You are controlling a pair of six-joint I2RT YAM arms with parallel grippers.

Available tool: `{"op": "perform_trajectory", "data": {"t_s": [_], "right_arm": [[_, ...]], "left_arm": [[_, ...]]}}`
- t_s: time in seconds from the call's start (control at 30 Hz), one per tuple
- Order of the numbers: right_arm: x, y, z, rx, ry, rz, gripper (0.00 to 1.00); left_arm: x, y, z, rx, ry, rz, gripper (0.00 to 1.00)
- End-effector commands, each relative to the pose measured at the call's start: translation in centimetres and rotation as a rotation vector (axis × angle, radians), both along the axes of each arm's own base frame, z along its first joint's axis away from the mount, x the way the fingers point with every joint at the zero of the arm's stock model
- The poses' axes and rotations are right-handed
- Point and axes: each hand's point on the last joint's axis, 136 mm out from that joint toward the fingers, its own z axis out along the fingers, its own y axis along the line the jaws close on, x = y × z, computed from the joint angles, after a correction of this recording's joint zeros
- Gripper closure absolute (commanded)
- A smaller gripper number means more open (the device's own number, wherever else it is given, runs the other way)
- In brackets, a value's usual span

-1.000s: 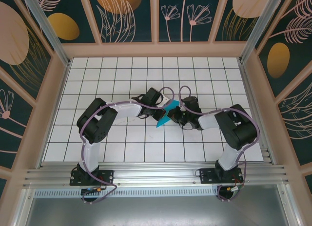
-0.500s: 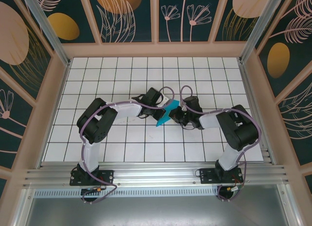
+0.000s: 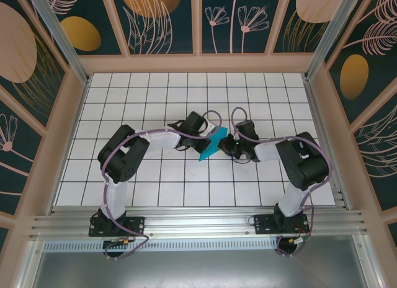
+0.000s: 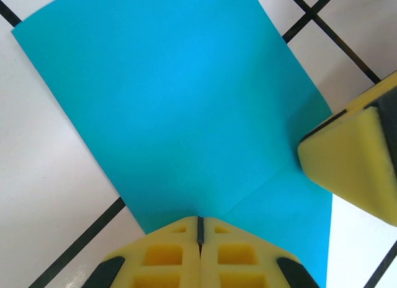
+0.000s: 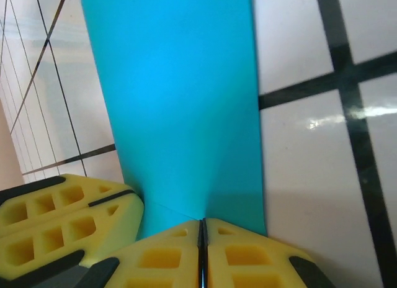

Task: Fold a paper plane with a square sheet of paper (pick it up from the middle)

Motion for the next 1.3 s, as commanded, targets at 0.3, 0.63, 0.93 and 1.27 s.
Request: {"op": "perform_trajectory", "data": {"t_s": [0.3, 0.63, 0.93, 1.27], "right_arm": [[-1.5, -2.0, -3.9, -0.175, 0.128, -0.007, 0.9], [-1.2, -1.6, -3.8, -0.167, 0.14, -0.001, 0.9], [-1.0, -1.5, -3.7, -0.163, 0.141, -0.005, 0.9], [-1.1, -1.5, -4.0, -0.164, 0.151, -0.008, 0.9]], "left_arm": [[1.9, 0.9, 2.8, 0.028, -0.063, 0.078, 0.79], [1.0, 1.0, 7.9, -0.134, 0.008, 0.247, 0.66], [-5.4, -3.1, 7.0, -0.444, 0.41, 0.148, 0.84], [-5.3, -3.1, 3.1, -0.383, 0.475, 0.181, 0.82]]}}
